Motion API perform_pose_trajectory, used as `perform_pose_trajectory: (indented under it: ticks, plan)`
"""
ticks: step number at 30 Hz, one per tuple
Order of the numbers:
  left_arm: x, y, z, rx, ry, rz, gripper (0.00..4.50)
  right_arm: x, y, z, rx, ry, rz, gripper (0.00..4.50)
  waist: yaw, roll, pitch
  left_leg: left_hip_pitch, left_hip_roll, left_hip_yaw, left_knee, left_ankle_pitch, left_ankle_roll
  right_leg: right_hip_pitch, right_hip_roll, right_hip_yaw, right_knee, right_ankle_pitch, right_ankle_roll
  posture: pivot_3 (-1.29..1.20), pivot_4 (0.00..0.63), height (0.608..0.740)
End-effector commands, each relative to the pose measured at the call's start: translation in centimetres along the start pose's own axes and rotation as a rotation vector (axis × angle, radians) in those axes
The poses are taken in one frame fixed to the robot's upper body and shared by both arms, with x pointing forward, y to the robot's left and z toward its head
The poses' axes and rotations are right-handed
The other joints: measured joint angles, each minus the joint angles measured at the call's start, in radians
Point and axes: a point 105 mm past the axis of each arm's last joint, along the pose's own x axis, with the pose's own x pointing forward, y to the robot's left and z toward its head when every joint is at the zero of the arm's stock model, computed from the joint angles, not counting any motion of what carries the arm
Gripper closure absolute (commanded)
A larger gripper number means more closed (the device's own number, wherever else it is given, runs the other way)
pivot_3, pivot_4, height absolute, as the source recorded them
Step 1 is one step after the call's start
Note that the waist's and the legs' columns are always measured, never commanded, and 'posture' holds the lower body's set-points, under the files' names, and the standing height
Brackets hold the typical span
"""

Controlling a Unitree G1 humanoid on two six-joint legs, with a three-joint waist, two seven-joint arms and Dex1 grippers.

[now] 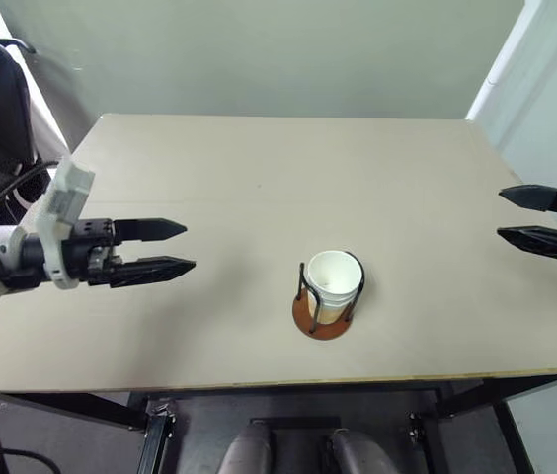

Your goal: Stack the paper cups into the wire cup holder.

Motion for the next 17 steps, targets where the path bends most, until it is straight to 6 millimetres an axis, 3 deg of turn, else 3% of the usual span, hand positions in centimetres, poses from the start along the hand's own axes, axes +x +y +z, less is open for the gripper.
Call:
perform_pose_trajectory:
  ticks: [1,17]
  plan:
    - [-0.9,-0.1,0.4,0.035,0.001,0.044,0.03,0.1,0.3,1.0,-0.026,-0.001,0.020,0.00,-0.001,0.000,0.000,0.000,0.000,0.000,0.000,0.000,0.000,0.000,0.000,0.000,0.000,0.000,0.000,0.00,0.150,0.740]
    - [-1.2,-0.3,-1.3,0.016,0.035,0.105,0.03,1.8,-0.5,0.3,-0.042,0.030,0.055,0.00,-0.001,0.000,0.000,0.001,0.000,0.000,-0.011,0.000,-0.002,-0.002,0.000,0.000,-0.001,0.000,0.000,0.00,0.150,0.740]
